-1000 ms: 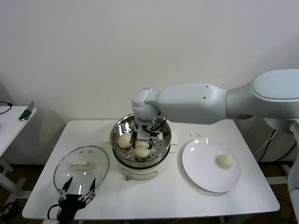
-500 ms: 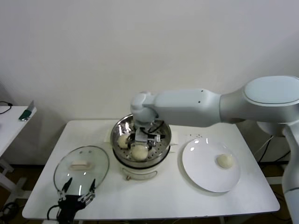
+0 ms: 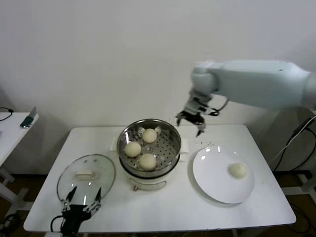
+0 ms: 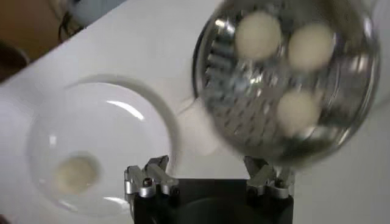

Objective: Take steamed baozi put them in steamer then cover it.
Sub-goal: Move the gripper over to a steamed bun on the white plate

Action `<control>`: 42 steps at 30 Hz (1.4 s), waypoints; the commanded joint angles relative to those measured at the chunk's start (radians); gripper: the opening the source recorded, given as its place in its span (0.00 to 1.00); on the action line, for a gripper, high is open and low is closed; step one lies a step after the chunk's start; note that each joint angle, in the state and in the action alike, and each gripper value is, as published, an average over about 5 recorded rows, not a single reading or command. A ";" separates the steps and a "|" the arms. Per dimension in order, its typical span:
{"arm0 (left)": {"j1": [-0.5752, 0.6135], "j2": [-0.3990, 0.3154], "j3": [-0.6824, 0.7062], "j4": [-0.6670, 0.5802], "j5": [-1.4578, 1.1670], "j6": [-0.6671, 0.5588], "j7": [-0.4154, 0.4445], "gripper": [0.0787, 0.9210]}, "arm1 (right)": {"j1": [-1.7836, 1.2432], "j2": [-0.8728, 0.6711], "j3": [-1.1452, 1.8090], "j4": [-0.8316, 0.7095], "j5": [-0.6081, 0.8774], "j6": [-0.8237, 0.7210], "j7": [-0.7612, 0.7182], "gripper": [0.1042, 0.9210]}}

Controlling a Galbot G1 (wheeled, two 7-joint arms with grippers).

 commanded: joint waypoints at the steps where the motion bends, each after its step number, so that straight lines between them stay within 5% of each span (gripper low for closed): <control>1: 0.000 -0.005 0.006 0.001 0.002 0.002 0.001 0.88 | -0.159 -0.389 -0.066 -0.024 0.042 -0.288 0.058 0.88; 12: 0.000 -0.011 0.014 0.003 0.003 0.012 0.002 0.88 | -0.558 -0.368 0.260 -0.135 -0.125 -0.348 0.118 0.88; 32: 0.002 -0.009 0.010 0.015 0.004 0.012 0.001 0.88 | -0.722 -0.260 0.403 -0.257 -0.202 -0.344 0.137 0.88; 42: 0.005 -0.005 0.006 0.005 0.005 0.017 0.001 0.88 | -0.427 -0.282 0.219 -0.129 -0.088 -0.344 0.133 0.62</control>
